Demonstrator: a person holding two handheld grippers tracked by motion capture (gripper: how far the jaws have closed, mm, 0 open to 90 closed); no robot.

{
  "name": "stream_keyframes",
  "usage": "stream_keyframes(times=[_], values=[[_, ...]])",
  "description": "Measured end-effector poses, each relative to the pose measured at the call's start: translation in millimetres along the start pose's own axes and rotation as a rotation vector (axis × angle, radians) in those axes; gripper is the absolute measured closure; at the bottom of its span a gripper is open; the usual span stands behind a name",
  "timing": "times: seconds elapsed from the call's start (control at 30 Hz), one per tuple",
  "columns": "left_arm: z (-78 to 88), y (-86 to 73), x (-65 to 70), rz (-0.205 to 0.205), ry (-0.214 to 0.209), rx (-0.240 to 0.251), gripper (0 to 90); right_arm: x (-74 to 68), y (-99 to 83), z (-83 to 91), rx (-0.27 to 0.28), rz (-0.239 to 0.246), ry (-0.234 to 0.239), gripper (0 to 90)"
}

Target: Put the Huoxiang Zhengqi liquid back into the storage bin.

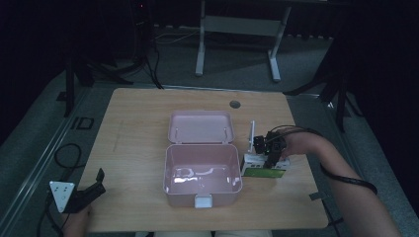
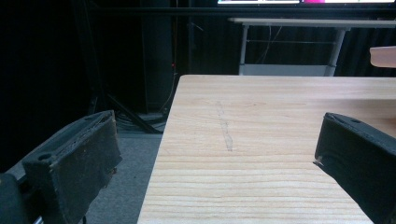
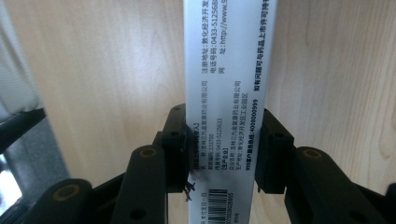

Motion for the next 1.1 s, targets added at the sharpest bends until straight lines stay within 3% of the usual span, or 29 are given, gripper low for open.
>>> stream_keyframes(times=[0.33,0.43,0.73,1.1], values=[[0.0,0.0,0.4,-0.004,0.003,-0.001,0.4,-11.5,-10.1,22.9,0.0,-0.041,0.034,62.0],[0.0,0.0,0.9,-0.005,-0.003,-0.001,0.4,-14.2,-12.9,30.4,0.003,-0.043,0.013,62.0],[-0.2,0.1,0.6,-0.002,-0.003,-0.001,0.4,-21.8,-18.5,50.7,-0.002,-0.059,0.034,62.1],[-0.1,0.1,0.4,-0.001,-0.001,-0.001,0.4,-33.0,-32.8,86.8,0.013,-0.087,0.028,62.1]])
Point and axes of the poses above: each handheld gripper's, and its own axes: z roughly backward along the jaws, y roughly out of its top, x roughly to its right, the point moved 3 cm from there along -z, roughly forward along the jaws, and after that the axes turned 11 degrees about -x, right-handed, at the moved point
